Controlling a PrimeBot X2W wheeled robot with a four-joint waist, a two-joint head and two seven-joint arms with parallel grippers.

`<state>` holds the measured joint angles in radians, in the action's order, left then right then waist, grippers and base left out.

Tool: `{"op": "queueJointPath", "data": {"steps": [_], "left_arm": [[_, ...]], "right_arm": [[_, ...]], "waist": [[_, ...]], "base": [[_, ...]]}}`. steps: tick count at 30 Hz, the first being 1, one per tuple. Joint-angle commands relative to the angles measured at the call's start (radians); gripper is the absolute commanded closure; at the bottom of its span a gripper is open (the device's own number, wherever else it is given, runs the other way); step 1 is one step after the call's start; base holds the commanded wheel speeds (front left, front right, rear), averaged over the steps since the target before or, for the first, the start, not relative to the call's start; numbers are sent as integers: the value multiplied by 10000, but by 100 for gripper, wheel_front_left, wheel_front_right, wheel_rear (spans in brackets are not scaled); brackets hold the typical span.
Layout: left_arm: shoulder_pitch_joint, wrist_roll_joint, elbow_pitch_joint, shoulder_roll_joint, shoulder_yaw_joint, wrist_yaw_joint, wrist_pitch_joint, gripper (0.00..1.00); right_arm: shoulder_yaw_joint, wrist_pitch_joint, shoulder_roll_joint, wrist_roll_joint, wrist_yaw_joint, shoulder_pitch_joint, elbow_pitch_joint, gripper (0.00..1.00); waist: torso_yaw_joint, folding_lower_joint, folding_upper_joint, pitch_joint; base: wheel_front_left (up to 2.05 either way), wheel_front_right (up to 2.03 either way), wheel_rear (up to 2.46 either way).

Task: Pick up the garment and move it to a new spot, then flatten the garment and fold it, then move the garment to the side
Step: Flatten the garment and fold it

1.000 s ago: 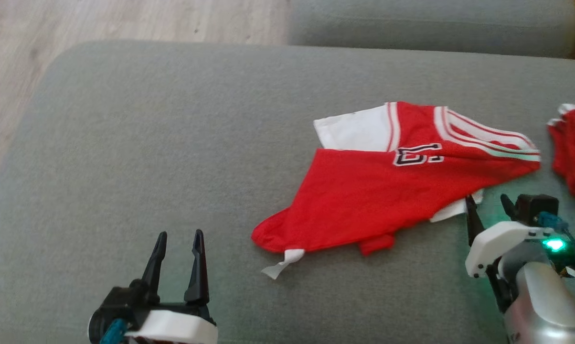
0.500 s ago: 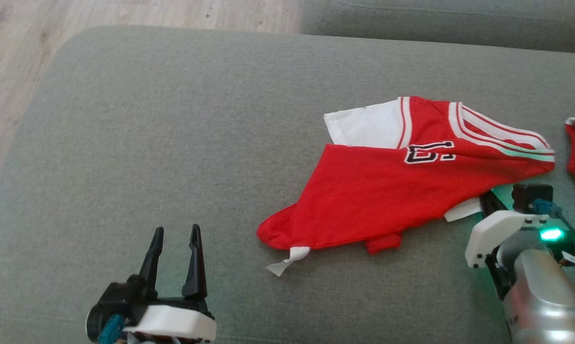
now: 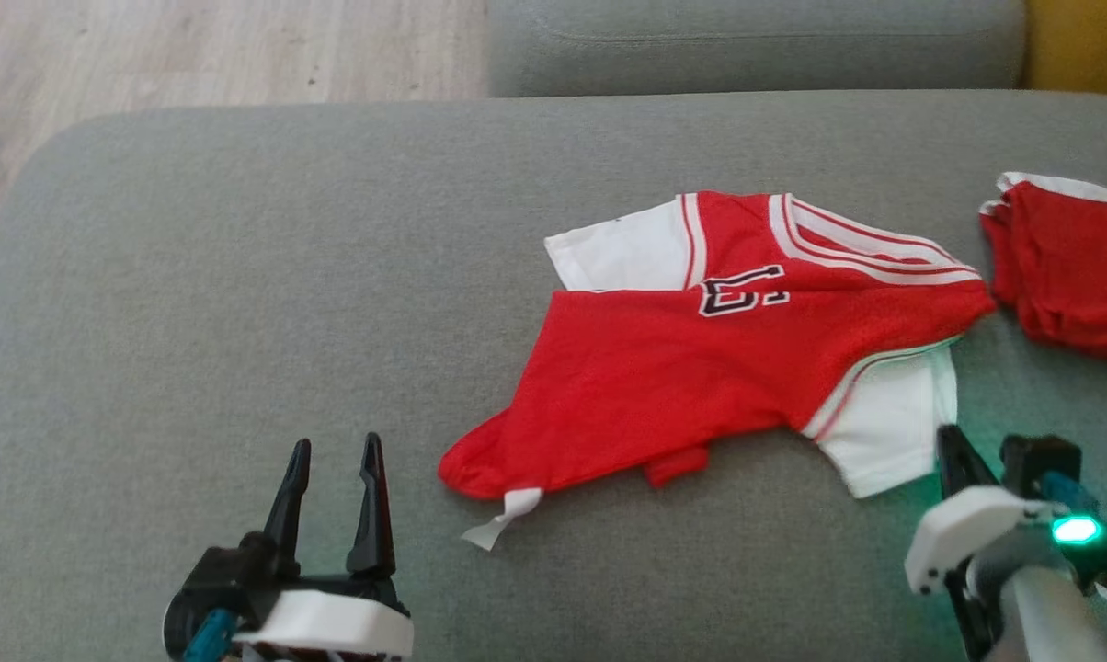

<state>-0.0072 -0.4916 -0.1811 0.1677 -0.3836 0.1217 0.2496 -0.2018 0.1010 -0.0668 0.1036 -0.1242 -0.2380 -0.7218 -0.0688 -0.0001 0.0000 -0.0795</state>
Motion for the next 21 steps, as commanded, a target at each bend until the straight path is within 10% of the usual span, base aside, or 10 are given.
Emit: {"op": "queueJointPath", "data": {"steps": [1,5,7,21], "left_arm": [[-120,119,303,-25,438,-50,121,0],[-93,135,236,-43,438,-93,121,0],[-66,135,173,-44,431,-112,121,0],[73,89,32,19,318,-199,70,0]], "right_arm": [[216,-156,97,-53,-65,179,747,100],[98,-456,140,-15,-65,828,1600,98],[134,-477,154,-88,-65,1019,1941,0],[564,-516,164,-675,-65,1674,4328,0]], "waist": [[130,1,0,52],[219,1,0,149],[248,1,0,251],[382,1,0,1156]], "base": [[0,0,0],[0,0,0],[0,0,0],[0,0,0]]}}
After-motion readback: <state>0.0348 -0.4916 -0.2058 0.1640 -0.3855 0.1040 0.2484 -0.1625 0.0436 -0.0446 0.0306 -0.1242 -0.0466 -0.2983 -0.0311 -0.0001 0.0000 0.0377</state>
